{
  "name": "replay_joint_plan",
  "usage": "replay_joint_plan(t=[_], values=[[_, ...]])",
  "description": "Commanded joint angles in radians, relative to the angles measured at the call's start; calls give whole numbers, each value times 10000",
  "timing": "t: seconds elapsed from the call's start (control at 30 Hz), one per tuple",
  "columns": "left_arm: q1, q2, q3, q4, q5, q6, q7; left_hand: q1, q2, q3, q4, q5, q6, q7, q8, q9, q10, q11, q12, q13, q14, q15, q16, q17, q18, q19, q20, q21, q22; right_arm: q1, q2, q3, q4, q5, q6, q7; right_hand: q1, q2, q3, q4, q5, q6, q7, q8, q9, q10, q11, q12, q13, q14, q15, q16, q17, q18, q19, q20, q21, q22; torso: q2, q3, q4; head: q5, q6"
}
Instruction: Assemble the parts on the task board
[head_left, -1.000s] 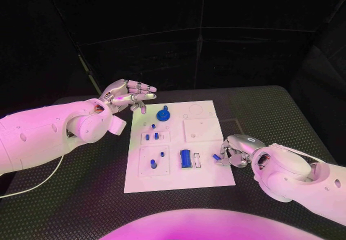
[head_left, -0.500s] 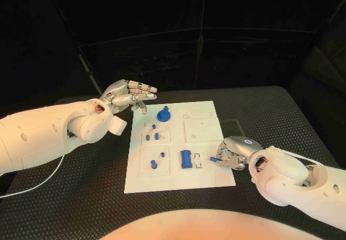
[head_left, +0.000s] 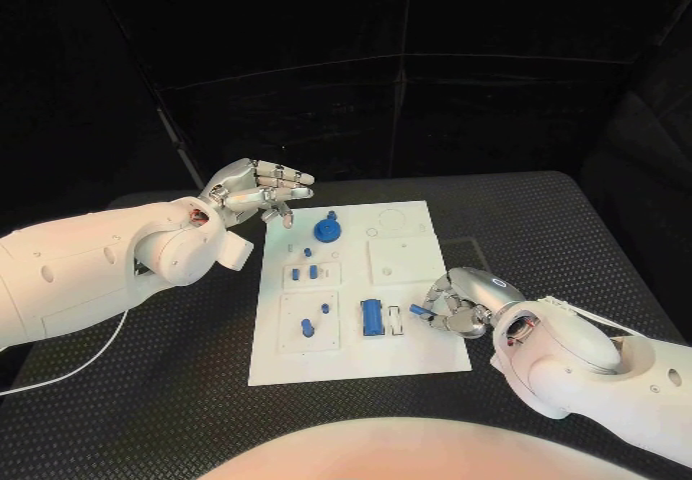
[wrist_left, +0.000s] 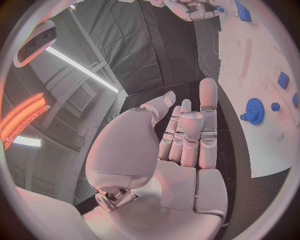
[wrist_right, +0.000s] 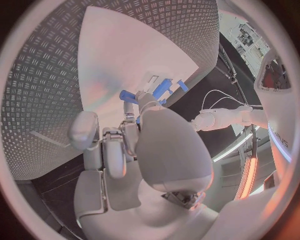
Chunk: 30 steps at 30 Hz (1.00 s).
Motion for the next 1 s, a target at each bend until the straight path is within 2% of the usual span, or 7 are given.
replay_joint_plan(t=[0.03, 0.2, 0.37, 0.5, 0.67, 0.87, 1.0], values=[[11, -1, 8, 27, 9, 110, 45, 8, 79, -17, -5, 61, -81, -5, 67, 12, -92, -5, 58, 15, -52, 2, 53, -9, 204, -35, 39, -55, -5, 13, 66, 2, 51, 548, -680, -76, -100, -44, 76, 41, 54, 260, -192, -61, 100, 243, -215, -4, 586, 1004, -53, 24, 2633, -59, 48, -9, 30, 1, 2, 1, -24, 22, -7], [12, 2, 8, 35, 9, 122, 43, 8, 79, -17, -5, 61, -81, -5, 67, 12, -92, -5, 58, 15, -52, 2, 53, -9, 204, -35, 39, -55, -5, 13, 224, 3, -8, 775, -599, -85, -224, -121, 160, 122, 29, 277, -190, -95, 105, 248, -212, -10, 588, 1004, -51, 24, 2633, -61, 51, -9, 33, 10, 8, 2, -17, 19, -11], [13, 0, 8, 48, 9, 129, 35, 8, 79, -17, -5, 61, -81, -5, 67, 12, -92, -5, 58, 15, -52, 2, 53, -9, 204, -35, 39, -55, -5, 14, 476, 2, -203, 1023, -52, -125, -614, -263, 139, 345, 304, 318, -172, -152, 123, 252, -192, -30, 581, 1004, -33, 24, 2633, -62, 46, 4, 27, 7, 2, -12, 12, 21, -19], [14, -7, 8, 63, 9, 140, 31, 22, 85, -10, -19, 61, -88, -6, 82, 13, -100, -8, 75, 15, -52, 1, 60, -6, 206, -36, 38, -54, -3, 14, 693, 1, -332, 1085, 165, -165, -1053, -342, -62, 589, -43, 377, -164, -177, 144, 273, -176, -27, 587, 1004, -15, 24, 2633, -62, 48, 19, 26, 11, 6, -1, -3, 59, -17], [15, -14, 8, 82, 9, 211, 45, 22, 85, -10, -19, 61, -88, -6, 82, 13, -100, -8, 75, 15, -52, 1, 60, -6, 206, -36, 38, -54, -3, 14, 878, 1, -489, 1110, 293, -218, -1416, -291, -266, 676, -293, 456, -180, -190, 176, 303, -186, 2, 618, 1004, -22, 24, 2633, -63, 62, 22, 36, 36, -6, -3, -12, 73, -42], [17, -25, 8, 108, 9, 280, 47, 28, 74, -12, -32, 59, -97, -5, 90, 12, -109, -7, 84, 14, -57, 0, 60, -17, 206, -37, 38, -53, -2, 15, 1034, 1, -620, 1056, 474, -264, -1557, -226, -348, 677, -344, 506, -200, -191, 199, 343, -200, 72, 682, 1004, -32, 24, 2633, -74, 99, 15, 74, 108, 2, 1, -24, 94, -49], [18, -20, 8, 113, 9, 306, 33, 28, 74, -12, -32, 59, -97, -5, 90, 12, -109, -7, 84, 14, -57, 0, 60, -17, 206, -37, 38, -53, -2, 15, 1154, 1, -711, 1040, 664, -281, -1602, -208, -378, 677, -362, 527, -207, -188, 209, 348, -205, 79, 689, 1004, -37, 24, 2633, -74, 101, 12, 75, 109, 1, 6, -6, 122, -81]])
